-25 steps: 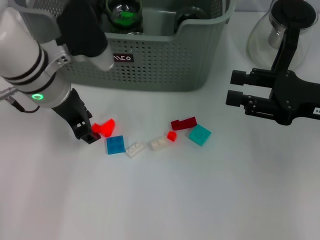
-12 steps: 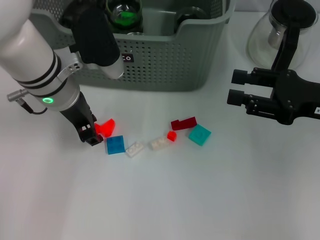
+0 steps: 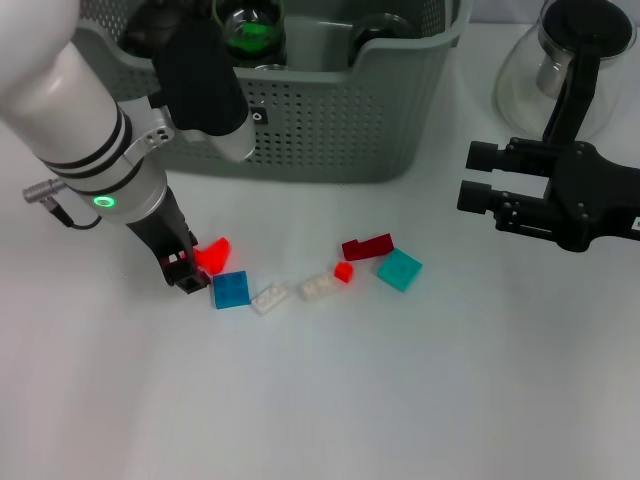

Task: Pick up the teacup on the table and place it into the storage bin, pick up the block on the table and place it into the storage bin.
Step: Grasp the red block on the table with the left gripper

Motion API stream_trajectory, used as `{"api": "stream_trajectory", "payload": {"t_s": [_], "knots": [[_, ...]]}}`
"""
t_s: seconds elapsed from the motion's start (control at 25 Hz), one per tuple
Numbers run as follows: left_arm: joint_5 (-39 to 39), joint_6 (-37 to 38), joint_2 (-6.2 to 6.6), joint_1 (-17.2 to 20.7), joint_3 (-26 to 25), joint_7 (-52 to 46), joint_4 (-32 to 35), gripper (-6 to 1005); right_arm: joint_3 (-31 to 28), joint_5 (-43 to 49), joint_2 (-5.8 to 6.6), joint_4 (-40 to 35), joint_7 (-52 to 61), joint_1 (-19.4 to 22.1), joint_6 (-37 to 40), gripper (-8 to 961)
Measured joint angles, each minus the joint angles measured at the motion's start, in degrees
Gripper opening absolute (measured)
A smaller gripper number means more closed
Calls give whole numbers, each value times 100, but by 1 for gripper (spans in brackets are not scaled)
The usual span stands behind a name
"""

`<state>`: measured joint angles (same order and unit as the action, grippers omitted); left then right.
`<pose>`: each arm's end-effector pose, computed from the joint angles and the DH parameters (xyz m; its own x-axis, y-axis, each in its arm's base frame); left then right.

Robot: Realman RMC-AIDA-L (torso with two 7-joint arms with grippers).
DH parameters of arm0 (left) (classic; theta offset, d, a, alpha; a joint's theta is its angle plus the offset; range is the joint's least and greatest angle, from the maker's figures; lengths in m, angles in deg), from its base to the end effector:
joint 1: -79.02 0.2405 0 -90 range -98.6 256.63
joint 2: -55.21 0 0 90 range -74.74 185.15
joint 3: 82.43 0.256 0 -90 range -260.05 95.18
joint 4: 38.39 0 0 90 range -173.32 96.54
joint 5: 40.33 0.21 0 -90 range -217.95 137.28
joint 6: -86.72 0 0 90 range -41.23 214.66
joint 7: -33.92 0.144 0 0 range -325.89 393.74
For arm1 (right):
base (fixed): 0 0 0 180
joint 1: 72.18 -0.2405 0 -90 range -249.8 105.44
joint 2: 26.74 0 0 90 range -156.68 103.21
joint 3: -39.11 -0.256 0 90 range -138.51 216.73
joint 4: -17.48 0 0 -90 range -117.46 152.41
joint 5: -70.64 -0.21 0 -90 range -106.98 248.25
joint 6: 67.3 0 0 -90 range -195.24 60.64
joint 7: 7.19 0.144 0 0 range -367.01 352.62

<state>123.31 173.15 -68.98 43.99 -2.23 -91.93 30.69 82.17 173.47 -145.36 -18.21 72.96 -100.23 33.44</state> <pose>-0.2156 0.3464 -0.0308 0.7601 0.3969 -0.5145 0.2390 -0.9070 -0.3467 0.2396 0.3048 0.0073 0.6702 -0.3305 -0.6645 -0.4068 -0.9125 0.0436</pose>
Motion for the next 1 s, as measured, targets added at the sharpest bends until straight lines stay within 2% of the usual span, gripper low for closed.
{"api": "stream_trajectory", "payload": {"t_s": [0.56, 0.8, 1.0], "knots": [[10, -23, 16, -54, 23, -123, -97, 504, 0, 23, -2, 0, 0, 17, 7, 613], [10, -37, 27, -27, 23, -137, -84, 363, 0, 26, -2, 0, 0, 19, 7, 613], [9, -78, 27, -40, 21, -144, -100, 336, 0, 30, -3, 0, 0, 20, 7, 614]]}}
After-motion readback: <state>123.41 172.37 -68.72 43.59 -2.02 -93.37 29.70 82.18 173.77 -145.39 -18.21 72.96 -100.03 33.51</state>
